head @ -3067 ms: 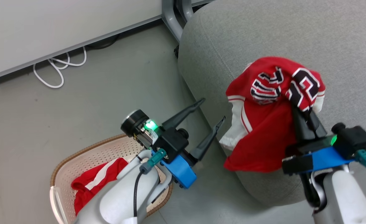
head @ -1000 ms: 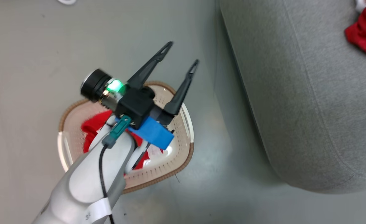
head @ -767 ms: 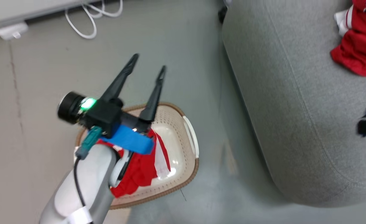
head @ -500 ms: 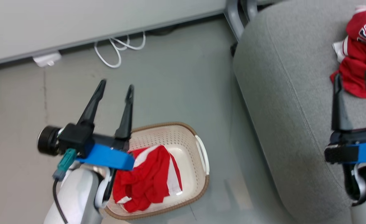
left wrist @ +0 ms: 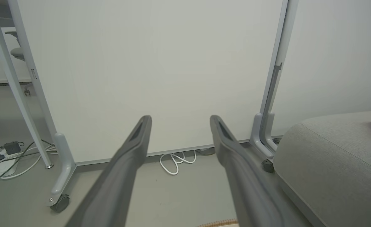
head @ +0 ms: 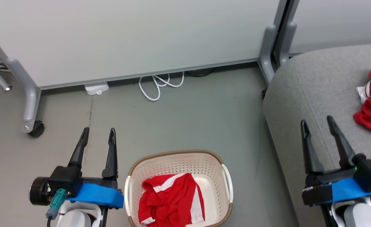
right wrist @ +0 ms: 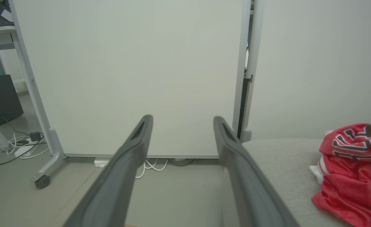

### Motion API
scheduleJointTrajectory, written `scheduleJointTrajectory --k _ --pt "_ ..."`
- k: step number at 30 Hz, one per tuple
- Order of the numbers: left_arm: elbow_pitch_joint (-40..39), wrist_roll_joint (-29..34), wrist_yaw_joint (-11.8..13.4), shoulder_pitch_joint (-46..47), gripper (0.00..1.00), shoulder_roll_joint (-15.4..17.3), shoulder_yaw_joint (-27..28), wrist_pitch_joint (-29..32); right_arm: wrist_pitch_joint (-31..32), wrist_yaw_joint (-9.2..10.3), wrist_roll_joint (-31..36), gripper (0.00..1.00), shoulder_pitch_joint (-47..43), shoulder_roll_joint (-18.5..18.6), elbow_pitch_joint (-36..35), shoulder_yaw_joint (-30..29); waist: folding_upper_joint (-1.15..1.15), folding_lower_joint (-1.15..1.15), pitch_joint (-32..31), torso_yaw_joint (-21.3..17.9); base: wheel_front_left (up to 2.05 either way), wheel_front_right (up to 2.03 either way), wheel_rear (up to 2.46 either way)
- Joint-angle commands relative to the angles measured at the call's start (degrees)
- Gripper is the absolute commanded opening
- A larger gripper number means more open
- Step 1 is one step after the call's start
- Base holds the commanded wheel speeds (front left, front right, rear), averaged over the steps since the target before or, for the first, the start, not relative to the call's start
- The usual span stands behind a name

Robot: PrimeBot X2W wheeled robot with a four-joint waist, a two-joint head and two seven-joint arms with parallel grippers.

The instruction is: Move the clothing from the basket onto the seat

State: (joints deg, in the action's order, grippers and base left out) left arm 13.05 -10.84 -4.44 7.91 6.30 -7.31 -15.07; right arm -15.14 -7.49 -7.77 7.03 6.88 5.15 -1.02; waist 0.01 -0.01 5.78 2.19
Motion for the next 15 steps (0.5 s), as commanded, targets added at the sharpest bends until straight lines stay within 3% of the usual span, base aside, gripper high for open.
scheduleJointTrajectory --k 1,15 --pt "-0.1 0.6 -0.2 -0.8 1.0 -0.3 0.7 -0.1 0.0 -0.01 0.1 1.0 -1.3 -0.4 0.2 0.0 -0.01 0.01 -1.6 1.4 0.0 0.0 0.0" --pt "-0.9 3.0 -2.0 -4.0 1.0 -2.1 4.8 -0.1 0.0 -0.01 0.6 1.0 -5.2 -2.7 2.1 1.5 -0.01 0.01 -3.4 3.2 0.0 0.0 0.0"
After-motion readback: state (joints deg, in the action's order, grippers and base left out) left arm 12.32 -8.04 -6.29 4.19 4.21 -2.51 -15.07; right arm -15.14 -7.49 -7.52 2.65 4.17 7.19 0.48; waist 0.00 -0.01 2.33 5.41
